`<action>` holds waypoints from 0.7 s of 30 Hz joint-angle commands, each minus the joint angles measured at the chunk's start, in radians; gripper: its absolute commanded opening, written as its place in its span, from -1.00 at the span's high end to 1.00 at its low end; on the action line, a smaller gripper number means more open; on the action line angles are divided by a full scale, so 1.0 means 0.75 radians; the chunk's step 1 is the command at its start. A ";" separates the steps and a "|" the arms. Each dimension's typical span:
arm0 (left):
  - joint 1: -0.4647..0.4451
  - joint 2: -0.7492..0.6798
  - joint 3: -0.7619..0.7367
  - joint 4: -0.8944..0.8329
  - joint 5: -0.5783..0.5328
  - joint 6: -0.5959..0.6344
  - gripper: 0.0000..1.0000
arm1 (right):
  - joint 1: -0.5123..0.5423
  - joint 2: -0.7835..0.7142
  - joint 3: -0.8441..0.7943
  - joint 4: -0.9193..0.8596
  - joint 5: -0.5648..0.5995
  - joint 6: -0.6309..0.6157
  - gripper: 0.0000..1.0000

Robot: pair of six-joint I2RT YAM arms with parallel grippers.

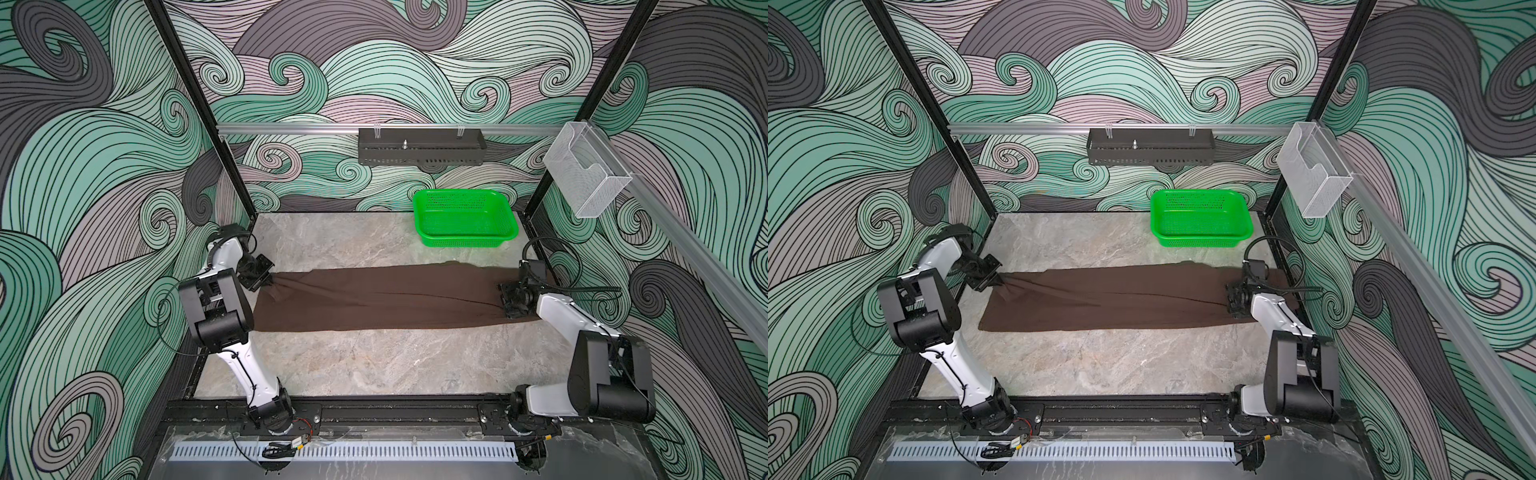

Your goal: Fold and stack the trousers

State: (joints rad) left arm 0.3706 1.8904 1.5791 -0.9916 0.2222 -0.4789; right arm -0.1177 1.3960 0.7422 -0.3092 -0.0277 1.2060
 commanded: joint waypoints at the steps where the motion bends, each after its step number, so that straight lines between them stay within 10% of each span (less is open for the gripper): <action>1: -0.006 -0.093 0.182 -0.007 0.009 0.137 1.00 | -0.010 -0.024 0.039 -0.050 0.005 -0.019 -0.18; 6: -0.018 -0.140 0.210 0.032 0.063 0.276 1.00 | -0.025 -0.029 0.042 -0.060 0.005 -0.026 -0.18; 15: -0.056 -0.687 -0.630 0.676 -0.064 0.393 1.00 | -0.102 -0.034 0.003 -0.060 -0.028 -0.042 -0.17; 21: -0.057 -0.758 -0.739 0.600 -0.278 0.359 1.00 | -0.168 -0.067 -0.009 -0.132 -0.055 -0.077 -0.18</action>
State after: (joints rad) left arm 0.3286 1.3315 1.0119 -0.5789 0.1196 -0.2123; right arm -0.2264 1.3727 0.7536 -0.3592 -0.0574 1.1751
